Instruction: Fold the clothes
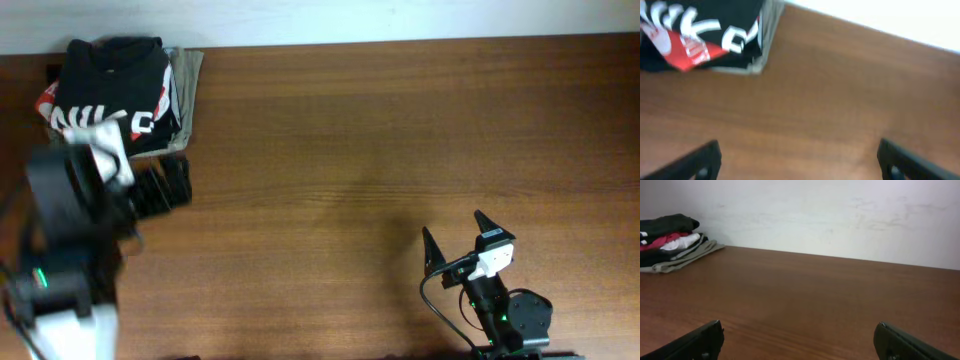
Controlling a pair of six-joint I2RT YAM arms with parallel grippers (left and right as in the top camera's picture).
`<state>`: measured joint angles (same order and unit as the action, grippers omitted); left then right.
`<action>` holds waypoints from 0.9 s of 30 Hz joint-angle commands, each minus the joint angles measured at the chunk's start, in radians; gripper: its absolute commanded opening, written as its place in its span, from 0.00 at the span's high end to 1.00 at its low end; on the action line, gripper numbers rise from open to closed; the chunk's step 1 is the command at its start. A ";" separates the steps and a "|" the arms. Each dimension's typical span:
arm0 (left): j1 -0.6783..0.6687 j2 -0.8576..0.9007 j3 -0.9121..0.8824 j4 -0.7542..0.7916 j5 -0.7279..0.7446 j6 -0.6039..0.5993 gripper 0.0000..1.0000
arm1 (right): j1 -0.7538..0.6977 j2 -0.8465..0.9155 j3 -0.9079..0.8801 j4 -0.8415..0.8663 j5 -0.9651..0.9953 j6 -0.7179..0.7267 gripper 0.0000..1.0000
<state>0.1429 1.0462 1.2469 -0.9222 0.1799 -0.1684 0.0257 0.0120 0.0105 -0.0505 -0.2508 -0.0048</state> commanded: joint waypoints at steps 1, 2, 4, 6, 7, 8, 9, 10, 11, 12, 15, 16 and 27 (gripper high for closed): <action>-0.005 -0.381 -0.403 0.181 -0.006 0.000 0.01 | -0.006 -0.009 -0.005 -0.006 0.004 -0.006 0.01; -0.005 -0.468 -0.478 0.214 -0.021 0.006 0.01 | -0.006 -0.009 -0.005 -0.006 0.004 -0.006 0.01; -0.005 -0.619 -0.592 0.248 -0.061 0.006 0.01 | -0.006 -0.009 -0.005 -0.006 0.004 -0.006 0.01; -0.006 -0.695 -0.669 0.305 -0.082 0.006 0.01 | -0.006 -0.009 -0.005 -0.006 0.004 -0.006 0.01; -0.005 -0.722 -0.732 0.372 -0.082 0.006 0.01 | -0.006 -0.009 -0.005 -0.006 0.004 -0.006 0.01; -0.005 -0.747 -0.794 0.433 -0.079 0.006 0.01 | -0.006 -0.009 -0.005 -0.006 0.004 -0.006 0.01; -0.005 -0.778 -0.869 0.518 -0.067 0.006 0.01 | -0.006 -0.009 -0.005 -0.006 0.004 -0.006 0.01; -0.005 -0.800 -0.913 0.571 -0.060 0.005 0.01 | -0.006 -0.009 -0.005 -0.006 0.004 -0.006 0.01; -0.006 -0.847 -0.987 0.659 -0.040 0.005 0.01 | -0.006 -0.009 -0.005 -0.006 0.004 -0.006 0.01; -0.006 -0.903 -1.061 0.748 -0.038 0.004 0.01 | -0.006 -0.009 -0.005 -0.006 0.004 -0.006 0.01; -0.005 -1.024 -1.185 0.900 -0.039 0.005 0.01 | -0.006 -0.009 -0.005 -0.006 0.004 -0.006 0.01; -0.008 -1.043 -1.213 0.945 -0.042 0.005 0.01 | -0.006 -0.009 -0.005 -0.006 0.005 -0.006 0.01; -0.023 -1.041 -1.239 0.840 -0.184 0.006 0.01 | -0.006 -0.009 -0.005 -0.006 0.004 -0.006 0.01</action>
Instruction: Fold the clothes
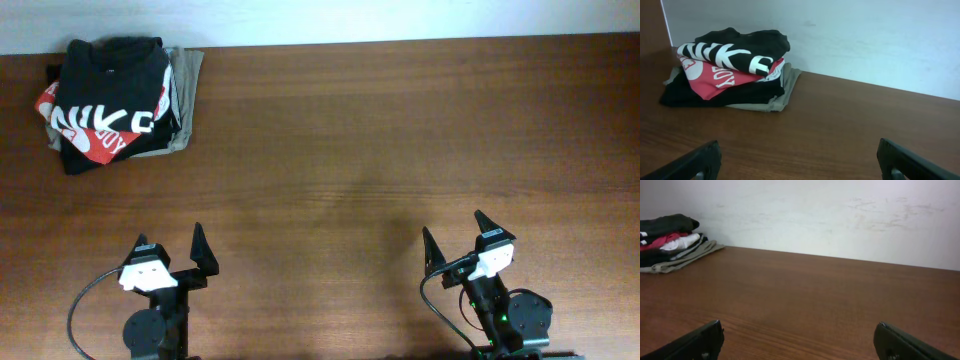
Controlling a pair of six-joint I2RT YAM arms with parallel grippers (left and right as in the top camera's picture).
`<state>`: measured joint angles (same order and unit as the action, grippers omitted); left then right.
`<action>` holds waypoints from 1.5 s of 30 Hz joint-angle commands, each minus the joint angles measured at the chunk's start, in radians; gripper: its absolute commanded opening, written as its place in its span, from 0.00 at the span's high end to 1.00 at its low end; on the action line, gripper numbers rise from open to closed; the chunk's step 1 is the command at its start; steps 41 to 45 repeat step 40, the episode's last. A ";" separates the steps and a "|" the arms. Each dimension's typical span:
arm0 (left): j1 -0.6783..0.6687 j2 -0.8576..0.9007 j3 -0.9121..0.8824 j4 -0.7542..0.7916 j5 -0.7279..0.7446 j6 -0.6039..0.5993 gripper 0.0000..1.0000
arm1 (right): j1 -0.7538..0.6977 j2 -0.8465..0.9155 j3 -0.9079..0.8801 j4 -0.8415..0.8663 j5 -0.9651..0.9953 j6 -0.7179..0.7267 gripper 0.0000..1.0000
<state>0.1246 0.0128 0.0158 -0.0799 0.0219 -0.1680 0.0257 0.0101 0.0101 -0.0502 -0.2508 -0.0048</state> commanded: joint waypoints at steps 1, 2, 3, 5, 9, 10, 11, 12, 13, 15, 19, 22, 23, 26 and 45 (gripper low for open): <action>-0.005 -0.008 -0.007 -0.003 -0.026 0.006 0.01 | -0.006 -0.007 -0.005 -0.006 0.004 -0.006 0.01; -0.005 -0.008 -0.007 -0.003 -0.026 0.006 0.01 | -0.006 -0.007 -0.005 -0.006 0.004 -0.006 0.01; -0.005 -0.008 -0.008 -0.003 -0.026 0.006 0.01 | -0.006 -0.007 -0.005 -0.006 0.004 -0.006 0.01; -0.005 -0.008 -0.007 -0.003 -0.026 0.005 0.01 | -0.006 -0.007 -0.005 -0.006 0.005 -0.006 0.01; -0.005 -0.008 -0.007 -0.003 -0.026 0.006 0.01 | -0.006 -0.007 -0.005 -0.006 0.004 -0.006 0.01; -0.005 -0.008 -0.007 -0.003 -0.026 0.006 0.01 | -0.006 -0.007 -0.005 -0.006 0.004 -0.006 0.01; -0.005 -0.008 -0.007 -0.003 -0.026 0.005 0.01 | -0.006 -0.007 -0.005 -0.006 0.004 -0.006 0.01; -0.005 -0.008 -0.007 -0.003 -0.026 0.006 0.01 | -0.006 -0.007 -0.005 -0.006 0.004 -0.006 0.01; -0.005 -0.008 -0.007 -0.003 -0.026 0.006 0.01 | -0.006 -0.007 -0.005 -0.006 0.004 -0.006 0.01; -0.005 -0.008 -0.007 -0.003 -0.026 0.005 0.01 | -0.006 -0.007 -0.005 -0.006 0.004 -0.006 0.01; -0.005 -0.008 -0.007 -0.003 -0.026 0.006 0.01 | -0.006 -0.007 -0.005 -0.006 0.004 -0.006 0.01; -0.005 -0.008 -0.007 -0.003 -0.026 0.006 0.01 | -0.006 -0.007 -0.005 -0.006 0.004 -0.006 0.01; -0.005 -0.008 -0.007 -0.003 -0.026 0.006 0.01 | -0.006 -0.007 -0.005 -0.006 0.004 -0.006 0.01; -0.005 -0.008 -0.007 -0.003 -0.026 0.006 0.01 | -0.006 -0.007 -0.005 -0.006 0.004 -0.006 0.01; -0.005 -0.008 -0.007 -0.003 -0.026 0.006 0.01 | -0.006 -0.007 -0.005 -0.006 0.004 -0.006 0.01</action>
